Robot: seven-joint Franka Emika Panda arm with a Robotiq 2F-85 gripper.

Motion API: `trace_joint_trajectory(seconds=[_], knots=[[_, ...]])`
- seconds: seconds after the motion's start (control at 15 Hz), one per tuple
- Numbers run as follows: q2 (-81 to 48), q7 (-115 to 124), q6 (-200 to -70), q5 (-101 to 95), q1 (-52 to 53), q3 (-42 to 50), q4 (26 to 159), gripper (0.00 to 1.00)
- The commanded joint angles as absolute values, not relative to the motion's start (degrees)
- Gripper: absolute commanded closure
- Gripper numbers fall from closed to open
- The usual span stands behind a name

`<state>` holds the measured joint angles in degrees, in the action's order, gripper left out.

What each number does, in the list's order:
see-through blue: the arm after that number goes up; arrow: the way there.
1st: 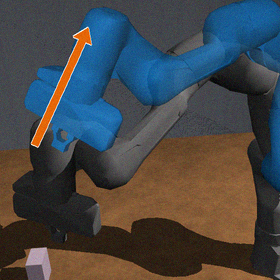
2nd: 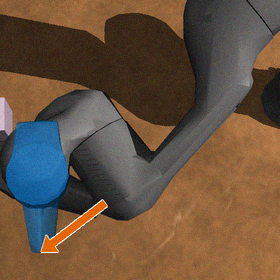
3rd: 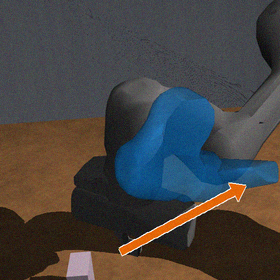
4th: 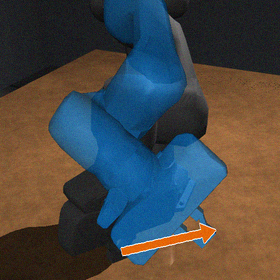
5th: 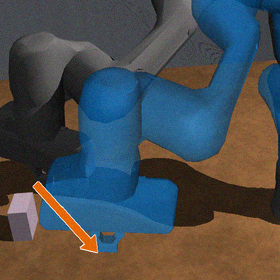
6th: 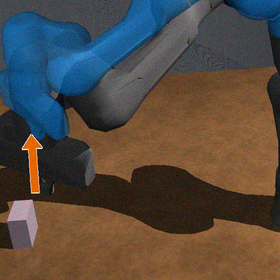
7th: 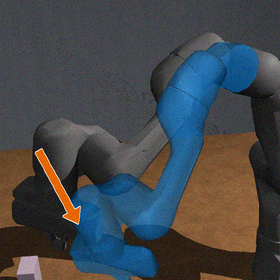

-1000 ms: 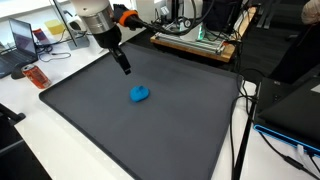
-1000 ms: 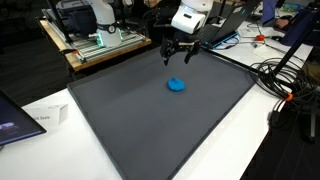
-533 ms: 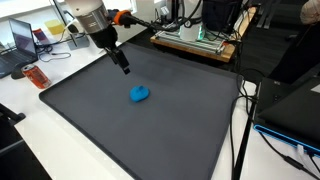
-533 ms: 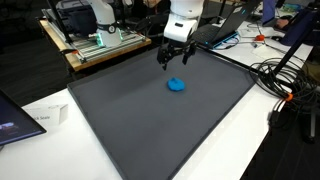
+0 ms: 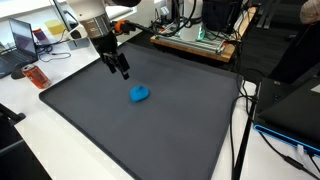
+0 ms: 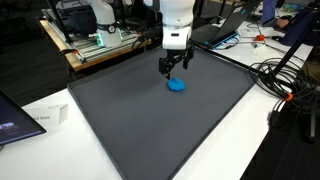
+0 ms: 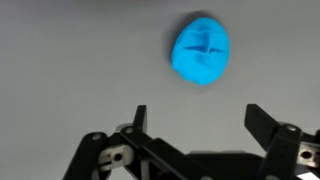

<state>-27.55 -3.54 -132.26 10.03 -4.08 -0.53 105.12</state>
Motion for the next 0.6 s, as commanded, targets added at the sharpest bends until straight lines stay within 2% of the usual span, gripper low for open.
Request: trace_joint_trajectory(seconds=[0.0, 0.53], knots=[[-25.2, -12.0, -137.5, 12.4, -6.6, -2.9, 110.4, 0.00], [-25.0, -27.2, -146.6, 15.3, -12.0, -7.7, 116.6, 0.00]])
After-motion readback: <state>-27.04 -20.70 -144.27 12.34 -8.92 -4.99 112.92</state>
